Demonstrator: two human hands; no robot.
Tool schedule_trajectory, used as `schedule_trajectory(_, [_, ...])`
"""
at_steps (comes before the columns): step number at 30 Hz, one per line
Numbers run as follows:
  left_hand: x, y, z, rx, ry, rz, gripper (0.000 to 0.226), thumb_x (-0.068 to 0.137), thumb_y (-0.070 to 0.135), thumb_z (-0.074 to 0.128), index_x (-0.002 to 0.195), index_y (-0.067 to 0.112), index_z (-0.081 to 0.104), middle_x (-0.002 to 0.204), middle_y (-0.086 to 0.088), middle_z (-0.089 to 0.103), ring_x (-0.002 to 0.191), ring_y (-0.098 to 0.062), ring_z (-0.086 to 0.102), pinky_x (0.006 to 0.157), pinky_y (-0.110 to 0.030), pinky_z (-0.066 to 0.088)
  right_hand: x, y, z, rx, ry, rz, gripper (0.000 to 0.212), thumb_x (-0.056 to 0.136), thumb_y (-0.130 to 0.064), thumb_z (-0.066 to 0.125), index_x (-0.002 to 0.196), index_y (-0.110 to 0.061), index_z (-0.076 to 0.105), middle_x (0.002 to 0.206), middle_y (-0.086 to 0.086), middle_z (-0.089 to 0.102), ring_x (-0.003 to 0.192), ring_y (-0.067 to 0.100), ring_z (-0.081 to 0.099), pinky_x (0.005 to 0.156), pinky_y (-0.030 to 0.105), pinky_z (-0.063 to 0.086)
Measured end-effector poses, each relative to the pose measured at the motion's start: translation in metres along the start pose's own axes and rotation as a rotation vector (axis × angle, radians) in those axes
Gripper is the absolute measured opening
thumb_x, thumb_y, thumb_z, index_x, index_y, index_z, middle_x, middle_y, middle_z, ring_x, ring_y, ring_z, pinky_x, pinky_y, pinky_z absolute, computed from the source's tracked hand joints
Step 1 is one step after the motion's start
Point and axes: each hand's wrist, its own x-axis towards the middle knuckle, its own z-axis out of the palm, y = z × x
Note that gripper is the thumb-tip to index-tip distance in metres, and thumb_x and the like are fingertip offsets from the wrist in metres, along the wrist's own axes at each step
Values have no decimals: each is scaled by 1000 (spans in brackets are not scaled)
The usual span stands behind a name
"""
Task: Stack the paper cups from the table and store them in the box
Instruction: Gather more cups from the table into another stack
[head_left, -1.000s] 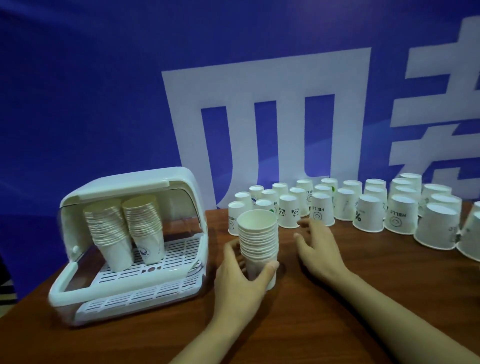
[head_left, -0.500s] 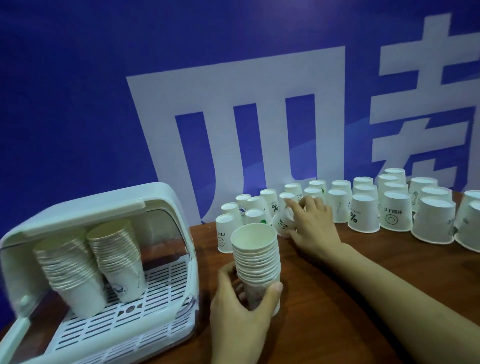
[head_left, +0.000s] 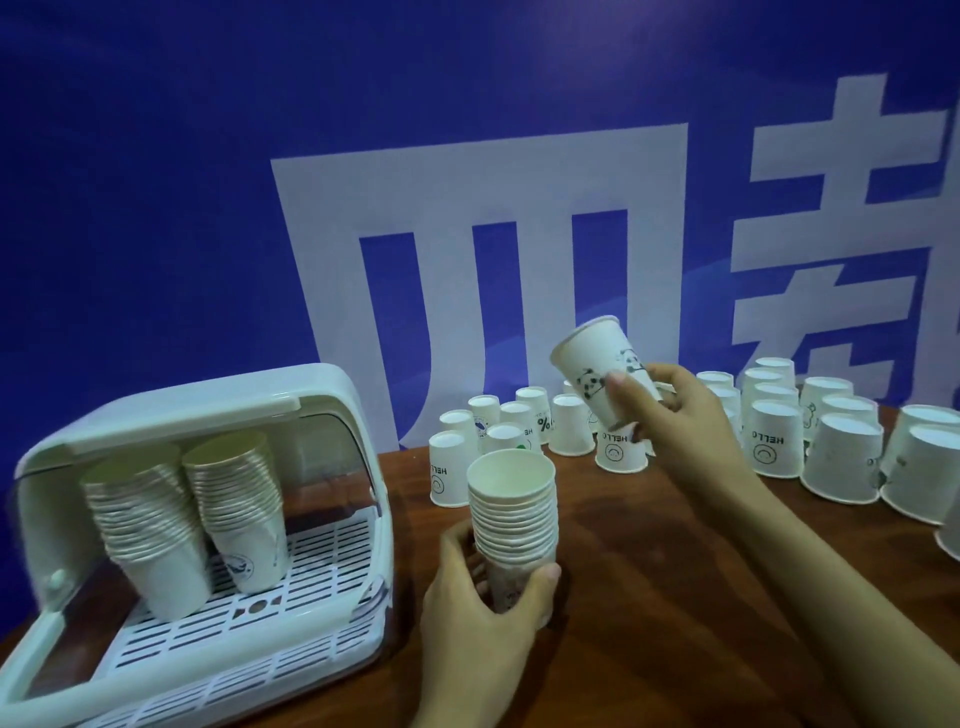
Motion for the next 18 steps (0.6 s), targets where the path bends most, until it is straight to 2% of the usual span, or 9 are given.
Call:
schedule_trajectory(2, [-1, -1, 3, 1, 6, 12, 60, 69, 38, 97, 114, 43, 57, 110, 25, 71, 101, 17, 63, 84, -13, 54, -14, -9, 8, 146, -94, -19, 45, 85, -23, 81, 120, -20, 54, 106, 3, 75, 86, 10, 75, 79, 31, 61])
schedule_trajectory(4, [-1, -3, 4, -6, 7, 11, 63, 69, 39, 97, 119, 43, 58, 111, 24, 73, 103, 10, 67, 87, -17, 56, -26, -8, 21, 166, -197, -48, 54, 81, -17, 84, 124, -22, 52, 115, 1, 73, 99, 11, 74, 88, 33, 60])
schedule_trajectory(7, [0, -2, 4, -6, -10, 16, 65, 72, 39, 96, 124, 41, 57, 115, 21, 74, 106, 7, 68, 87, -16, 56, -36, 1, 39, 122, -326, -113, 54, 79, -42, 82, 126, -27, 61, 119, -5, 75, 112, 13, 70, 95, 36, 56])
schedule_trajectory(10, [1, 0, 3, -6, -23, 15, 61, 75, 31, 94, 122, 40, 57, 113, 19, 75, 103, 7, 69, 89, -17, 58, -42, 7, 48, 73, -384, -147, 51, 79, -52, 77, 124, -31, 65, 121, -10, 73, 117, 11, 68, 101, 42, 53])
schedule_trajectory(12, [0, 1, 3, -8, -27, 12, 58, 77, 24, 93, 120, 40, 57, 110, 17, 76, 101, 7, 70, 84, -14, 57, -43, 12, 48, -7, -387, -159, 56, 75, -59, 75, 124, -32, 65, 122, -14, 72, 115, 5, 67, 103, 44, 52])
schedule_trajectory(15, [0, 3, 4, -12, -18, 12, 57, 77, 20, 93, 117, 39, 57, 106, 18, 76, 95, 8, 71, 77, -8, 53, -41, 14, 42, 7, -402, -117, 71, 68, -65, 72, 130, -33, 56, 125, -14, 69, 118, 1, 63, 104, 37, 51])
schedule_trajectory(18, [-1, 2, 5, 4, 3, 29, 61, 73, 26, 96, 121, 35, 59, 108, 16, 77, 95, 6, 72, 80, -10, 54, -40, 14, 41, 90, -394, -105, 78, 70, -70, 62, 136, -31, 54, 124, -12, 69, 119, -5, 60, 99, 21, 47])
